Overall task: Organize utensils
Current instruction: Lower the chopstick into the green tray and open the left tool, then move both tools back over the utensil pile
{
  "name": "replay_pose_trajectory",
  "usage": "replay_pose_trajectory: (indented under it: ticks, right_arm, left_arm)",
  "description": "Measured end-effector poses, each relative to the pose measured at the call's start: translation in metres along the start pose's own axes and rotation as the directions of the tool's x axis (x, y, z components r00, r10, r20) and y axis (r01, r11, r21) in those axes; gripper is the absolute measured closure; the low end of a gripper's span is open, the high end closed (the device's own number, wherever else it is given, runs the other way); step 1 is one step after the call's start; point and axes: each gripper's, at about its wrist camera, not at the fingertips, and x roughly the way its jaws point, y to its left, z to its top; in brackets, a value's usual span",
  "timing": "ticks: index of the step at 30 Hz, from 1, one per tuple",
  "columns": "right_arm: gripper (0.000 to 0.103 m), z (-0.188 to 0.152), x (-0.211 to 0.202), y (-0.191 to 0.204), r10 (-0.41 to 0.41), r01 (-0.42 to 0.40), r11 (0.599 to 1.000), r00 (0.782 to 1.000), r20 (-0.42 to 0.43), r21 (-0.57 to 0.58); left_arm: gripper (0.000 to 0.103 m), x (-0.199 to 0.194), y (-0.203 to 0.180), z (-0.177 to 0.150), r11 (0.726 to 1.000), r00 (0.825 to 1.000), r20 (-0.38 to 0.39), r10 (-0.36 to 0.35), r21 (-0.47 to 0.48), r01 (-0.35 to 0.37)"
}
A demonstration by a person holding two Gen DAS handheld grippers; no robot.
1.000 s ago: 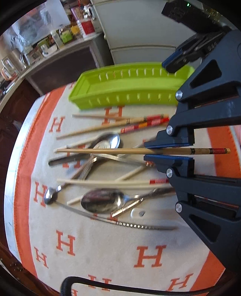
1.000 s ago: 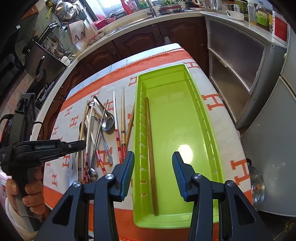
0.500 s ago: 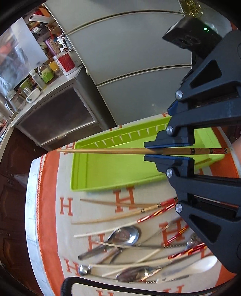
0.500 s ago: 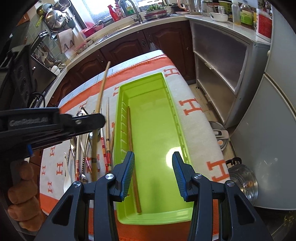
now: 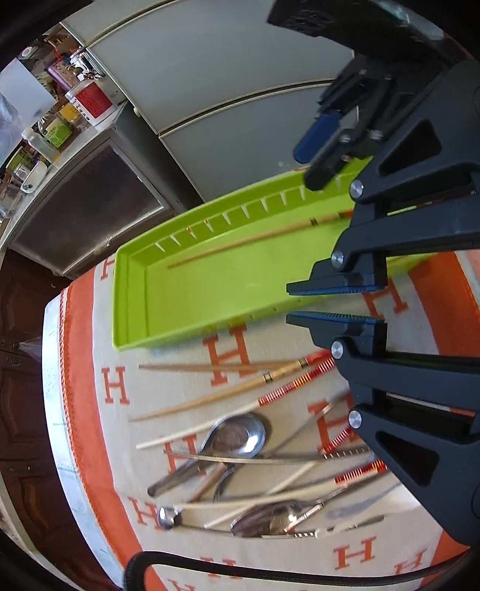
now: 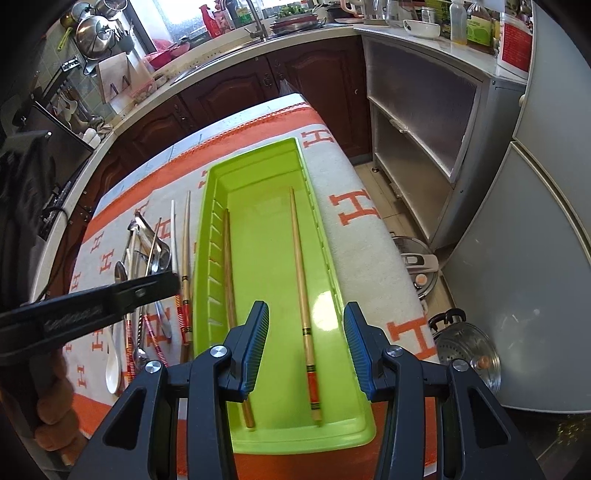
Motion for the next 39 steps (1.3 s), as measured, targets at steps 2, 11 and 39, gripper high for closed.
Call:
replay_pose_trajectory:
  ticks: [2,11,39]
  right_arm:
    - [0.06,0.001,0.002,0.001,0.004,-0.004,1.0,1.0,-0.008,0.0]
    - [0.06,0.003,-0.011,0.036,0.079,-0.079,0.995,0.997,-0.012,-0.064]
    - [0.06,-0.043,-0.075,0.176,0.152,-0.144,0.943,0.988,0.003,-0.3]
  left_arm:
    - [0.098,-0.01,0.012,-0.006,1.0,1.0,-0.001,0.003,-0.019,-0.003]
    - [0.098,-0.072,0.056,-0.039,0.987,0.98,0.116,0.159,-0.036,-0.155]
    - [0.098,-0.174,0.152,-0.123,0.957,0.917,0.295,0.271,-0.188,-0.222]
